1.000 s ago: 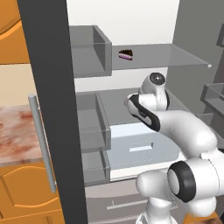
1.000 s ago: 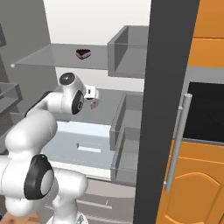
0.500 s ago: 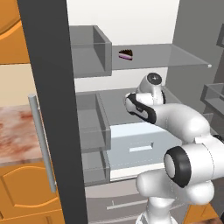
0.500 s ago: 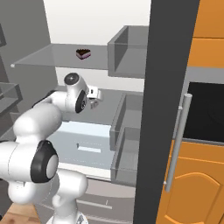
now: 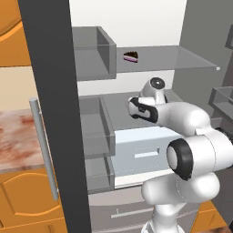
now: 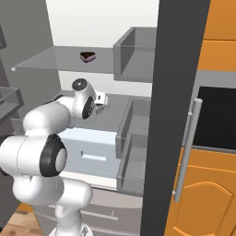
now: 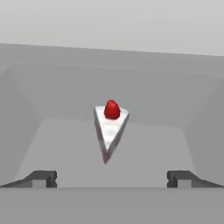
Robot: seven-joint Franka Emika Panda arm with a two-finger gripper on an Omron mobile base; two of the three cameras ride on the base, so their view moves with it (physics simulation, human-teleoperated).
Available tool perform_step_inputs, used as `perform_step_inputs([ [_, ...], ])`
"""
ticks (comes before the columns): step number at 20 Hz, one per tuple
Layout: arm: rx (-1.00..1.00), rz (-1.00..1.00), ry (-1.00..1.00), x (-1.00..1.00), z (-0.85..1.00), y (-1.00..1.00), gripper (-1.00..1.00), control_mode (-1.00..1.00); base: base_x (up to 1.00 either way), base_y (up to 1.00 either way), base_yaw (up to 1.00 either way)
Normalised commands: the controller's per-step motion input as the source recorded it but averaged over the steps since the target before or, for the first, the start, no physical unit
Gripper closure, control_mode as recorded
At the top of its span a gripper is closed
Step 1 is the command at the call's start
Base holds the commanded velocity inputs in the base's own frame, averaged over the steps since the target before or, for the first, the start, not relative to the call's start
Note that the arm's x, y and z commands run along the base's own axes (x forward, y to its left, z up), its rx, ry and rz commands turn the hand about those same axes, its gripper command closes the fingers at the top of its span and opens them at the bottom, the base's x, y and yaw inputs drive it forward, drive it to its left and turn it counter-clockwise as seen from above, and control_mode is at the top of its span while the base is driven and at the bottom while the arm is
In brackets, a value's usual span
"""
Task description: Take the cakes from the fridge and place them on the empty tray on the dining counter.
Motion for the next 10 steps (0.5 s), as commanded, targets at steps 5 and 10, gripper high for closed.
perform_step_inputs([
  [5,0.00,0.00,0.00,0.29,-0.05,0.00,-1.00,-1.00,0.00,0.00,0.00],
  [10,0.00,0.00,0.00,0.30,-0.04,0.00,-1.00,-1.00,0.00,0.00,0.00],
])
